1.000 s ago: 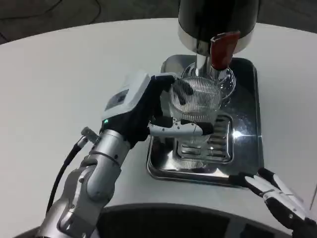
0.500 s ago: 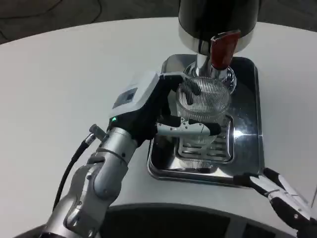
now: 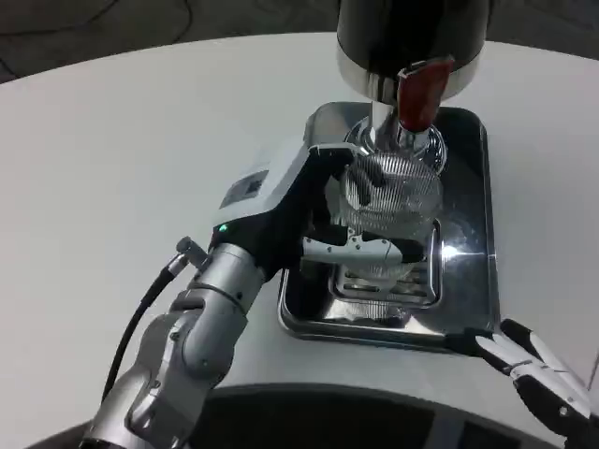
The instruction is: Grasp the cup under the faucet to collect the drink, then remove the cup.
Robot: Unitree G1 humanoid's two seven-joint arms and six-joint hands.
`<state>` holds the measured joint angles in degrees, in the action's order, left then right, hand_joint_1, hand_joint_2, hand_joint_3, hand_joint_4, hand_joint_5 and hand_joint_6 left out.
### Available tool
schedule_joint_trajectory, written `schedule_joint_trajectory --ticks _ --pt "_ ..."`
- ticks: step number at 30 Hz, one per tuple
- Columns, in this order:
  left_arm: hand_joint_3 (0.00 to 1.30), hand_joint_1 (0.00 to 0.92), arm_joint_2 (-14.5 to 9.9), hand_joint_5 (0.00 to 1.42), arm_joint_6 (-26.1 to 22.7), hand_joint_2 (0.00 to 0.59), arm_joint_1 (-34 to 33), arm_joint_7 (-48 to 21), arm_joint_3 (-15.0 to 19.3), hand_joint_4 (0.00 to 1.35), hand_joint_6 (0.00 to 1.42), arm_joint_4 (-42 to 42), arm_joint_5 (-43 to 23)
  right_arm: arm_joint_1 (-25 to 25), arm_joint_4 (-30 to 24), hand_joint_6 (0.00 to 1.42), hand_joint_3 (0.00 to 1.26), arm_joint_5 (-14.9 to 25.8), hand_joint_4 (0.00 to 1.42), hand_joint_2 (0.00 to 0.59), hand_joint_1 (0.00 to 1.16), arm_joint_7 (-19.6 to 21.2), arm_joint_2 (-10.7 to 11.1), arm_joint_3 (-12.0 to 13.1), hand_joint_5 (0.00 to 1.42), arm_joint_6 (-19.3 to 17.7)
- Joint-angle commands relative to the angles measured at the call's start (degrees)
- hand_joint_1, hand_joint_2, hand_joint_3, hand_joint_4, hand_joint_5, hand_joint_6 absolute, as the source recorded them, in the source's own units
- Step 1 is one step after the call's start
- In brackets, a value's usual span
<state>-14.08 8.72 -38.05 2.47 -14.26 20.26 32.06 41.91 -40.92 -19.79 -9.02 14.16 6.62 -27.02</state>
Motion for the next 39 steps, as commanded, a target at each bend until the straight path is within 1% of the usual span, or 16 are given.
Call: schedule_joint_trajectory --ticks 1,5,9,11,12,14,16,17,18,19,21,24,25,34,37,39 --pt "0.78 0.677 -0.61 1.06 0.15 0.0 -0.96 0.19 0.14 0.84 1.13 -0.32 -0.09 1.32 0.44 0.0 0.2 0.87 0.12 0.517 0.42 0.56 -0.31 0.56 0.0 -1.42" --pt "0.74 0.669 -0.78 1.02 0.19 0.0 -0.88 0.07 0.12 0.76 1.11 -0.54 -0.16 1.49 0.47 0.0 0.2 1.04 0.12 0.517 0.42 0.57 -0.4 0.61 0.01 -1.61" --pt "0.64 0.642 -0.95 0.89 0.14 0.019 -0.5 -0.08 -0.01 0.62 1.05 -0.92 -0.08 1.95 0.5 0.0 0.2 1.38 0.13 0.517 0.42 0.64 -0.5 0.84 0.01 -1.95" --pt "0.6 0.558 -1.01 0.84 0.13 0.052 -0.33 -0.08 -0.06 0.54 1.0 -1.12 0.0 2.07 0.5 0.0 0.2 1.48 0.13 0.517 0.42 0.61 -0.51 0.9 0.01 -2.11" --pt "0.58 0.506 -1.06 0.84 0.14 0.074 -0.27 -0.1 -0.09 0.5 0.96 -1.22 0.04 2.1 0.5 0.0 0.2 1.53 0.13 0.517 0.42 0.58 -0.5 0.92 0.01 -2.17" --pt "0.56 0.427 -1.13 0.79 0.14 0.097 -0.18 -0.13 -0.15 0.45 0.91 -1.38 0.1 2.14 0.48 0.0 0.2 1.64 0.13 0.517 0.42 0.51 -0.49 0.98 0.01 -2.27" --pt "0.54 0.386 -1.22 0.74 0.12 0.106 -0.1 -0.2 -0.21 0.41 0.86 -1.56 0.17 2.15 0.48 0.0 0.2 1.72 0.13 0.517 0.42 0.46 -0.52 1.03 0.01 -2.35" --pt "0.52 0.38 -1.3 0.71 0.12 0.109 -0.05 -0.27 -0.24 0.39 0.83 -1.65 0.2 2.15 0.49 0.0 0.2 1.8 0.13 0.517 0.42 0.45 -0.55 1.06 0.01 -2.39" --pt "0.49 0.377 -1.37 0.65 0.11 0.111 0.01 -0.35 -0.25 0.36 0.72 -1.74 0.2 2.15 0.51 0.0 0.2 1.86 0.13 0.517 0.42 0.45 -0.57 1.08 0.01 -2.42" --pt "0.46 0.372 -1.42 0.6 0.1 0.105 0.05 -0.4 -0.27 0.34 0.65 -1.8 0.19 2.14 0.52 0.0 0.2 1.92 0.13 0.517 0.42 0.45 -0.59 1.1 0.02 -2.46" --pt "0.41 0.365 -1.52 0.55 0.12 0.103 0.22 -0.45 -0.26 0.3 0.57 -1.99 0.14 2.17 0.55 0.0 0.2 1.99 0.13 0.517 0.42 0.43 -0.6 1.11 0.02 -2.51" --pt "0.34 0.361 -1.67 0.48 0.22 0.105 0.54 -0.39 -0.24 0.27 0.52 -2.36 0.06 2.31 0.66 0.0 0.21 2.05 0.13 0.517 0.42 0.48 -0.7 1.11 0.02 -2.75" --pt "0.32 0.363 -1.7 0.47 0.28 0.095 0.64 -0.32 -0.22 0.25 0.51 -2.47 0.05 2.36 0.7 0.0 0.21 2.07 0.13 0.517 0.42 0.5 -0.73 1.1 0.02 -2.83" --pt "0.29 0.372 -2.26 0.38 1.15 0.079 2.69 0.76 0.47 0.18 0.41 -4.59 -0.36 2.82 0.8 0.0 0.21 2.13 0.14 0.517 0.42 0.59 -1.06 1.19 0.03 -3.43" --pt "0.28 0.349 -2.36 0.36 1.19 0.068 3.84 0.68 1.16 0.17 0.39 -6.09 -0.97 2.91 0.83 0.0 0.21 2.13 0.14 0.517 0.42 0.58 -1.14 1.16 0.03 -3.56" --pt "0.26 0.325 -2.47 0.35 0.96 0.047 4.56 0.22 1.69 0.15 0.36 -7.23 -1.51 2.94 0.87 0.0 0.21 2.13 0.14 0.517 0.42 0.55 -1.17 1.1 0.03 -3.64"
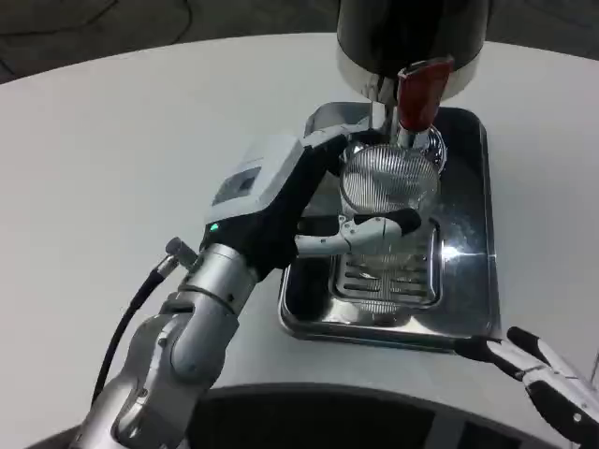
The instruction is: Grasp the cup under the faucet to collect the drink, then remove the cup.
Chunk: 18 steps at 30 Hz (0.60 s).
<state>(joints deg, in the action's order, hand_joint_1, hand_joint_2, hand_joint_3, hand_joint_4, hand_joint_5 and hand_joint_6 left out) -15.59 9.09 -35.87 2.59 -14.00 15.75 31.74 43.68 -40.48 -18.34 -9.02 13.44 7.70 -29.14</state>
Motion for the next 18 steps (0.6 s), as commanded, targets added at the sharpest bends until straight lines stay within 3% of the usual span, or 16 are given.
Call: schedule_joint_trajectory --ticks 1,5,18 --pt "0.24 0.312 -1.04 0.33 0.46 0.037 2.67 -0.35 1.7 0.13 0.34 -3.19 -1.58 1.17 0.43 0.0 0.21 0.67 0.14 0.517 0.42 0.53 -0.46 0.0 0.03 -1.54" --pt "0.19 0.251 -1.51 0.28 0.07 0.017 3.43 -2.18 2.55 0.09 0.31 -4.35 -3.48 0.83 0.46 0.0 0.21 0.58 0.14 0.517 0.42 0.33 -0.42 -0.26 0.03 -1.42" --pt "0.19 0.239 -0.73 0.28 -1.47 0.028 7.92 -4.51 6.64 0.09 0.32 -8.22 -11.24 0.25 0.24 0.0 0.21 0.16 0.14 0.517 0.42 0.2 -0.41 -0.9 0.03 -0.76"
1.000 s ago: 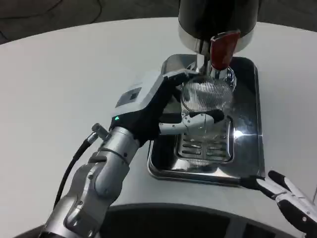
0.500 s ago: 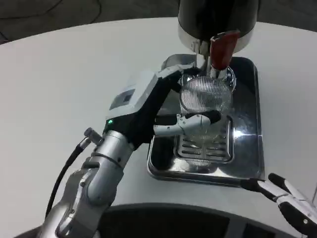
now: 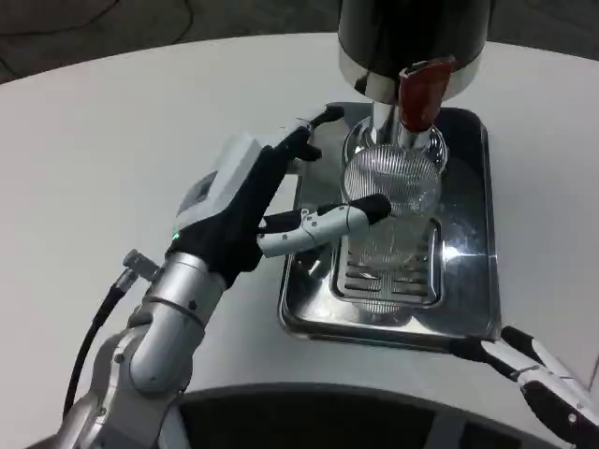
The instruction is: Grasp the cup under the faucet to collect the drink, then remove the cup.
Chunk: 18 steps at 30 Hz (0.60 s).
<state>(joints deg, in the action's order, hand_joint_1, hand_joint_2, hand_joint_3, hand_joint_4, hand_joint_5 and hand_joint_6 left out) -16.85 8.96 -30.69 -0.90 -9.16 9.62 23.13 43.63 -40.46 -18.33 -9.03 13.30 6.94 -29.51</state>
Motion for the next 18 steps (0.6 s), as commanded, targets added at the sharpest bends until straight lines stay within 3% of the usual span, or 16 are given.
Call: schedule_joint_trajectory --ticks 1,5,12,18 --pt "0.19 0.239 0.81 0.28 -1.74 0.028 3.47 -1.21 2.46 0.09 0.32 -3.13 -3.7 0.25 0.22 0.0 0.21 0.15 0.14 0.517 0.42 0.19 -0.27 -0.16 0.03 -0.32" --pt "0.19 0.224 1.49 0.29 -3.26 0.038 5.55 -2.05 4.2 0.1 0.35 -7.19 -6.69 0.14 0.28 0.0 0.21 0.1 0.14 0.517 0.42 0.21 -0.32 -0.22 0.03 -0.21" --pt "0.22 0.153 2.54 0.45 -7.01 0.046 9.75 -4.23 6.9 0.27 0.51 -19.56 -11.96 -0.36 0.52 0.0 0.21 0.04 0.14 0.517 0.42 0.19 -0.35 -0.45 0.04 0.13" --pt "0.27 0.129 3.4 0.49 -10.62 0.052 12.03 -7.01 7.82 0.32 0.45 -27.83 -17.51 -0.72 0.59 0.0 0.21 -0.1 0.14 0.517 0.42 0.05 -0.26 -0.7 0.04 0.47"
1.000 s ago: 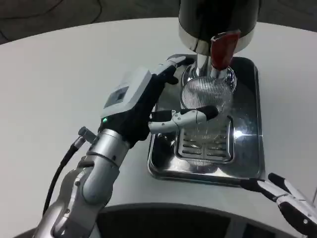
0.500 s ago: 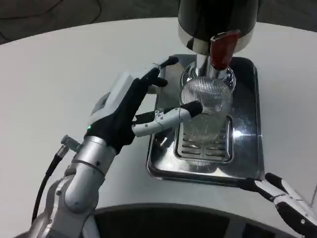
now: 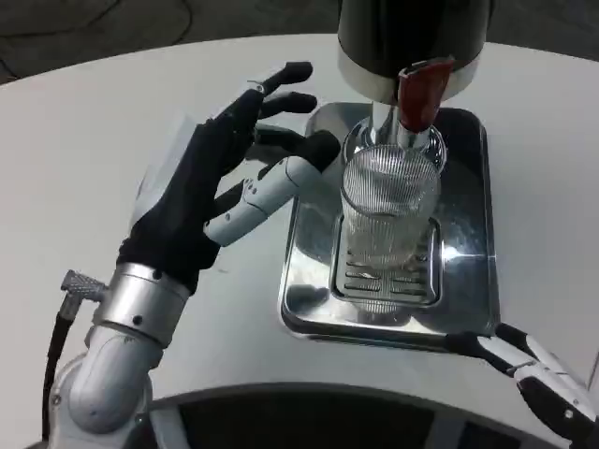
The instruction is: Grasp the cup under the faucet to collect the drink, then remove the cup.
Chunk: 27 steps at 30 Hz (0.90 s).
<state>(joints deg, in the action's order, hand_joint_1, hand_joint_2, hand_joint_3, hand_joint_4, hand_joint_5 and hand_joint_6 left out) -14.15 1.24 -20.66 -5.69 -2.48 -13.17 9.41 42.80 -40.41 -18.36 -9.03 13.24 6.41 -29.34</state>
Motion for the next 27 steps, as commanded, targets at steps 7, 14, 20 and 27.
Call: schedule_joint_trajectory --ticks 7,14,20,27 --pt "0.29 0.125 0.76 0.43 -6.49 0.058 0.29 -4.46 1.37 0.31 0.38 -8.77 -7.55 -0.29 0.53 0.0 0.21 -0.18 0.14 0.517 0.42 -0.03 -0.12 -0.44 0.04 0.66" --pt "0.29 0.125 0.75 0.4 -8.03 0.059 -3.09 -5.97 1.02 0.29 0.36 -8.44 -9.22 -0.31 0.28 0.0 0.21 -0.02 0.14 0.517 0.42 -0.04 0.0 -0.21 0.04 0.85" --pt "0.3 0.127 0.9 0.37 -8.92 0.063 -5.88 -7.1 0.83 0.28 0.34 -7.37 -9.99 -0.08 0.23 0.0 0.21 0.16 0.14 0.517 0.42 0.0 0.01 -0.09 0.04 0.74" --pt "0.3 0.129 1.07 0.35 -9.98 0.068 -9.69 -8.42 0.24 0.25 0.34 -5.77 -10.11 0.02 0.37 0.0 0.21 0.25 0.14 0.517 0.42 0.06 -0.03 -0.09 0.04 0.56"
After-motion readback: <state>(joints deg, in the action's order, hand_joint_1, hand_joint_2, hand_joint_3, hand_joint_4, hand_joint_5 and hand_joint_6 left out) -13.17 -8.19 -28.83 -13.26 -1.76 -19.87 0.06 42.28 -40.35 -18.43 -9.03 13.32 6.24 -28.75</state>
